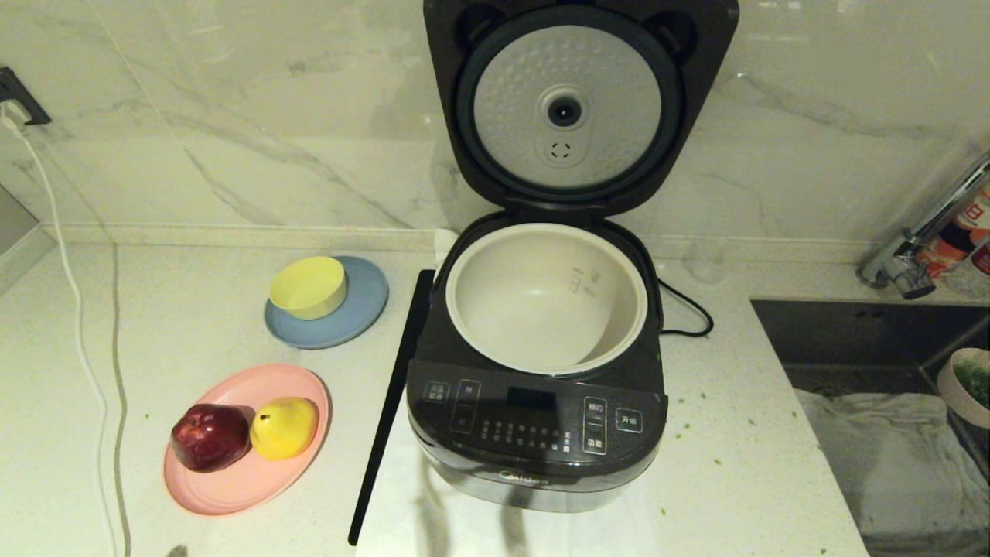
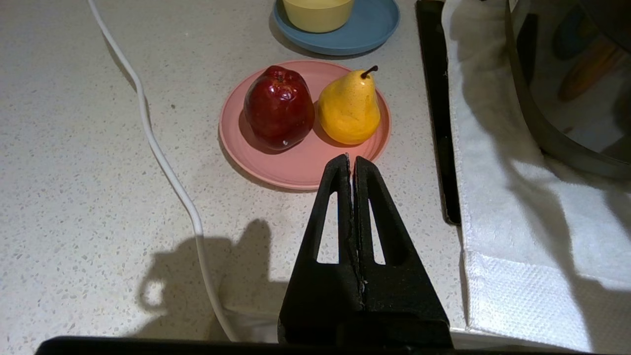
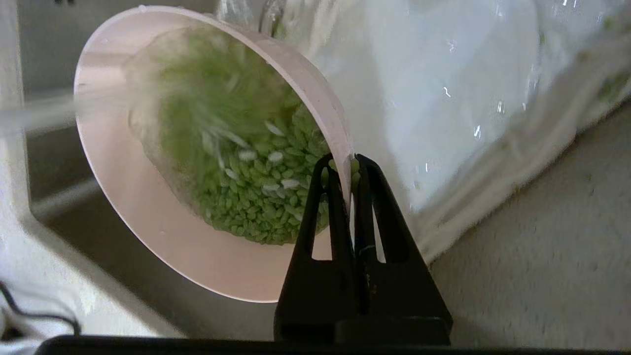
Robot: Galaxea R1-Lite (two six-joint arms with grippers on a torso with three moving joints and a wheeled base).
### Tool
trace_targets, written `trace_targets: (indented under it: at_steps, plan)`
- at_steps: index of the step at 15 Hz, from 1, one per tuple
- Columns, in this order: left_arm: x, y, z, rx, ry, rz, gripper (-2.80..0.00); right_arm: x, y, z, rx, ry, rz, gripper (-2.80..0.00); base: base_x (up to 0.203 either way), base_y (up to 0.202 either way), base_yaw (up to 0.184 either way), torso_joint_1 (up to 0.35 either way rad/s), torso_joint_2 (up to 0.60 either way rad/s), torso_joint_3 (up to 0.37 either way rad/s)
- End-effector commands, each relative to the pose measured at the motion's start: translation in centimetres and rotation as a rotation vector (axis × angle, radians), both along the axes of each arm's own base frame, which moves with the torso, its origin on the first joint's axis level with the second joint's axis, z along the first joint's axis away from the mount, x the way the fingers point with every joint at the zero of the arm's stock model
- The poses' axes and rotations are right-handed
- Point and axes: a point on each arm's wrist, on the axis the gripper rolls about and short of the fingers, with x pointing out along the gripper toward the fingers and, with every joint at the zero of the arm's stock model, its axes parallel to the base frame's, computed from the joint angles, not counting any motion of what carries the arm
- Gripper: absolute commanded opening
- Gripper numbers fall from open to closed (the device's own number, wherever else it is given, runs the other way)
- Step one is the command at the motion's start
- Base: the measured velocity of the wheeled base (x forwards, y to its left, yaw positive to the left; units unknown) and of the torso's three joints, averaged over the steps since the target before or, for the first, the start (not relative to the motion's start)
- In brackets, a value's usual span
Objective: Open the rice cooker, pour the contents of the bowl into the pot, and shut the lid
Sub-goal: Fill a bowl with water from the tap
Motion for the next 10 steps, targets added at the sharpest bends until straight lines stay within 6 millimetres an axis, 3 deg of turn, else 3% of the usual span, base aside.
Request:
trace_targets:
  at_steps: [1, 10]
  plan:
    - [0.1, 0.0, -0.2, 0.000, 0.009, 0.001, -2.80, -0.4, 1.3, 1.1, 0.006, -0.011, 0.029, -2.80, 0.000, 0.000, 0.000, 0.000, 0.00, 0.000]
    - [0.1, 0.0, -0.2, 0.000, 0.009, 0.000, -2.80, 0.4, 9.9, 4.1, -0.024, 0.008, 0.214, -2.80, 0.000, 0.000, 0.000, 0.000, 0.00, 0.000]
